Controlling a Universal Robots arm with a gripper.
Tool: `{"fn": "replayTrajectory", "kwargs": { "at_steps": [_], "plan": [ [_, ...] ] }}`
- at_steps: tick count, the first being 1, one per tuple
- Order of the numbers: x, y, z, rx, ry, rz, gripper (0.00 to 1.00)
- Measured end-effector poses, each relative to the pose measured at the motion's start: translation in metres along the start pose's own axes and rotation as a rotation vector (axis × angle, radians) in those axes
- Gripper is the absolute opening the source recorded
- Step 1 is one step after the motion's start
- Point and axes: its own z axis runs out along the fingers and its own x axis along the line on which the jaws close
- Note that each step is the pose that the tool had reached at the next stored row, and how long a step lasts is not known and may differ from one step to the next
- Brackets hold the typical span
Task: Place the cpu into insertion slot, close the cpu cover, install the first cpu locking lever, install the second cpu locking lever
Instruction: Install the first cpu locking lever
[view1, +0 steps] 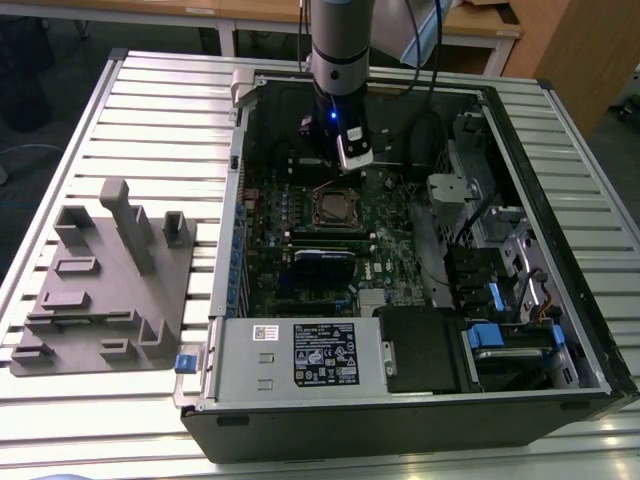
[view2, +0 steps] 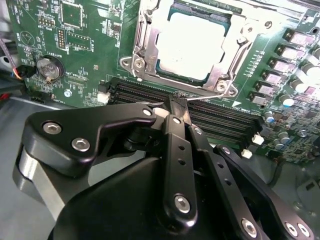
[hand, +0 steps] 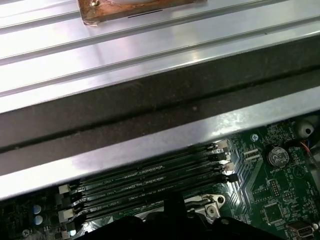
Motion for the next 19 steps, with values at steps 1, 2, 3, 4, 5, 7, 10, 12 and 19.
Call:
{"fn": "replayTrajectory", "kwargs": {
  "at_steps": [1, 2, 3, 4, 5, 7, 10, 12, 19],
  "plan": [
    [-0.0004, -0.0001, 0.0009, 0.0002, -0.0008, 0.004, 0.11],
    [-0.0008, -0.0001, 0.0019, 0.0005, -0.0017, 0.009, 0.11],
    [-0.0014, -0.0001, 0.003, 0.0008, -0.0029, 0.014, 0.11],
    [-0.002, -0.0001, 0.004, 0.001, -0.0041, 0.02, 0.11],
    [-0.0024, -0.0001, 0.0049, 0.0015, -0.0053, 0.027, 0.11],
    [-0.0034, -0.0001, 0.0063, 0.0021, -0.008, 0.04, 0.11],
    [-0.0046, 0.0001, 0.0074, 0.0042, -0.0123, 0.06, 0.11],
    [-0.0052, 0.0003, 0.0079, 0.0074, -0.0165, 0.077, 0.11],
    [-0.0063, 0.0014, 0.0082, 0.0214, -0.0264, 0.104, 0.11]
  ]
}}
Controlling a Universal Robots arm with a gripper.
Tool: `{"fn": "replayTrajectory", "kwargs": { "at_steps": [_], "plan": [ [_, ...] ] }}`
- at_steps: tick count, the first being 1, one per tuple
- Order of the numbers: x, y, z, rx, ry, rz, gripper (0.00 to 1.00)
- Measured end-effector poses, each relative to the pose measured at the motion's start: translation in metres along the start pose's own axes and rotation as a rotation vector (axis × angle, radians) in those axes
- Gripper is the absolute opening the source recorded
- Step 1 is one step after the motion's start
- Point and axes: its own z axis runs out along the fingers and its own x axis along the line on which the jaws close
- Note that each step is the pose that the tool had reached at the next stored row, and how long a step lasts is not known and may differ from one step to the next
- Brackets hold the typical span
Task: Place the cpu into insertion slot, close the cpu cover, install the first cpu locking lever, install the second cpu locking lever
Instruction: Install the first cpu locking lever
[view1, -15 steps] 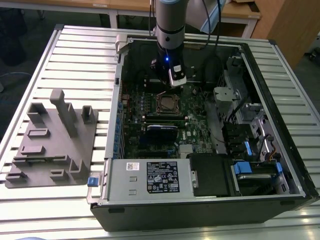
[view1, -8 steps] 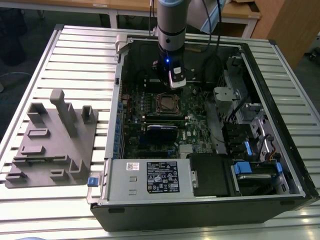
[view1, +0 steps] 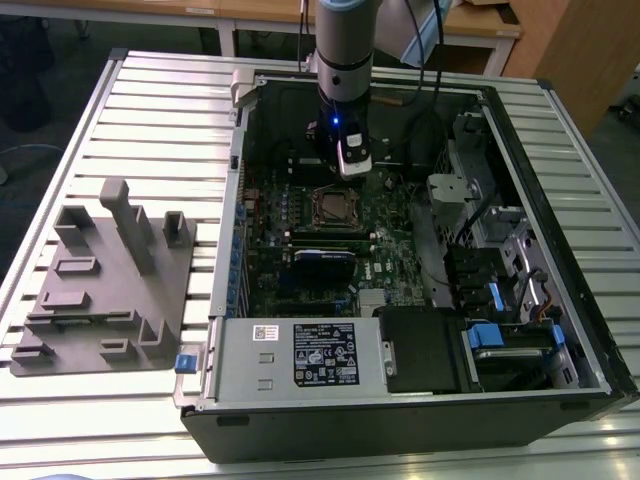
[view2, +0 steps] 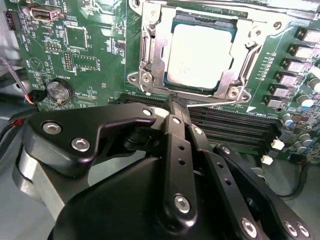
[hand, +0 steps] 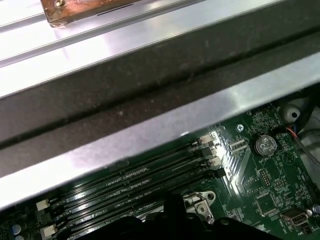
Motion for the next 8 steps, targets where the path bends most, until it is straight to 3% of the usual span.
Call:
{"fn": "replayTrajectory", "kwargs": {
  "at_steps": [8],
  "plan": [
    [-0.0003, 0.0013, -0.0067, 0.0001, -0.0002, 0.0, 0.11]
  ]
}}
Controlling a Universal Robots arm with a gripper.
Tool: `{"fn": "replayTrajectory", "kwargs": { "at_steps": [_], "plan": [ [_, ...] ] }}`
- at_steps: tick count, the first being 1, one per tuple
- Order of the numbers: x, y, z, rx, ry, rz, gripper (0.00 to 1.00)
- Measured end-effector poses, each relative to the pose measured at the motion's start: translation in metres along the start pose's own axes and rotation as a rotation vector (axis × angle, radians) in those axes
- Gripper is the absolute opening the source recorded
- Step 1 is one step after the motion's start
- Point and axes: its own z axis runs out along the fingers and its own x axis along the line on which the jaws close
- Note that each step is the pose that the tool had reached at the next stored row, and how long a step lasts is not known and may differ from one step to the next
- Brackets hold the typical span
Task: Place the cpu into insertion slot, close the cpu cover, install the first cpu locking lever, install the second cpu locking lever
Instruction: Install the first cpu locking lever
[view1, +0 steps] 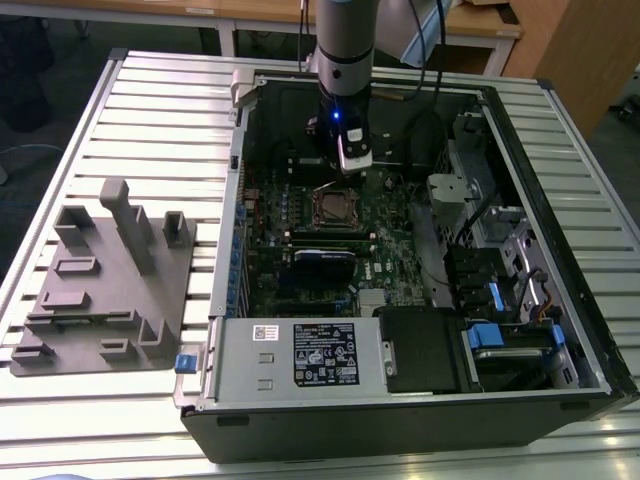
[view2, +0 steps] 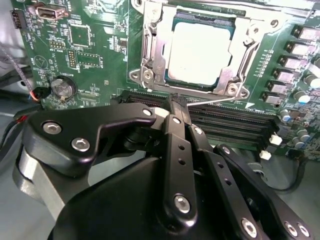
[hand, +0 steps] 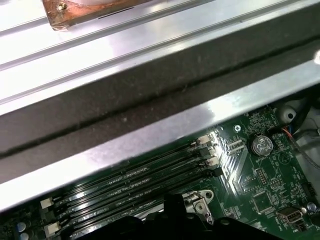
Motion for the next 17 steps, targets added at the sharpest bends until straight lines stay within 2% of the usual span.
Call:
{"fn": "replayTrajectory", "kwargs": {
  "at_steps": [6, 8, 11, 17],
  "plan": [
    [0.0005, 0.0001, -0.0018, -0.001, 0.0004, 0.0, 0.11],
    [0.0014, -0.0005, -0.0012, -0.0092, 0.0038, 0.001, 0.11],
    [0.0047, -0.0019, -0.0004, -0.0128, 0.0052, 0.002, 0.11],
    [0.0072, -0.0032, 0.0002, -0.0129, 0.0051, 0.002, 0.11]
  ]
}}
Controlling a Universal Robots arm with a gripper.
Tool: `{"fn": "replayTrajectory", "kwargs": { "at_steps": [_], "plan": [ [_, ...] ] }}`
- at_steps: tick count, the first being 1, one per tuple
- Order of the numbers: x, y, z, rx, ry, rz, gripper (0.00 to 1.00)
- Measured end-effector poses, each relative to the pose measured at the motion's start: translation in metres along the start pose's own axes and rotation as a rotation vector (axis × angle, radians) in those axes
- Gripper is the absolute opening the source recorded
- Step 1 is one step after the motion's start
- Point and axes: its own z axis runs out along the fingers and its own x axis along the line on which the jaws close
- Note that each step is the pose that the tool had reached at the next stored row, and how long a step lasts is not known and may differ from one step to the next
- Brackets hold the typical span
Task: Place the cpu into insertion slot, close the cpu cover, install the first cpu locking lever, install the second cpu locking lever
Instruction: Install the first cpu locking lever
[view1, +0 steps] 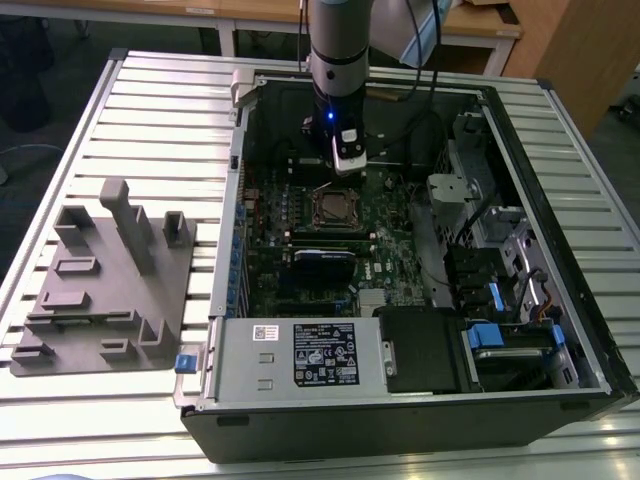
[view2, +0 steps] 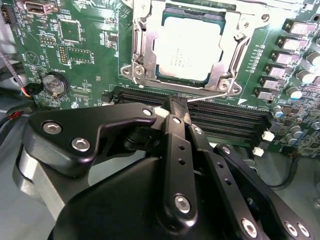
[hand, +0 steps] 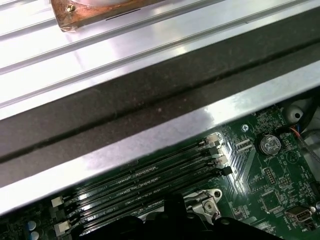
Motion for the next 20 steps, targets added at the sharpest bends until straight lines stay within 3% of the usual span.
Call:
{"fn": "replayTrajectory", "kwargs": {
  "at_steps": [20],
  "plan": [
    [0.0018, 0.0027, 0.0033, 0.0012, -0.0043, 0.021, 0.11]
  ]
}}
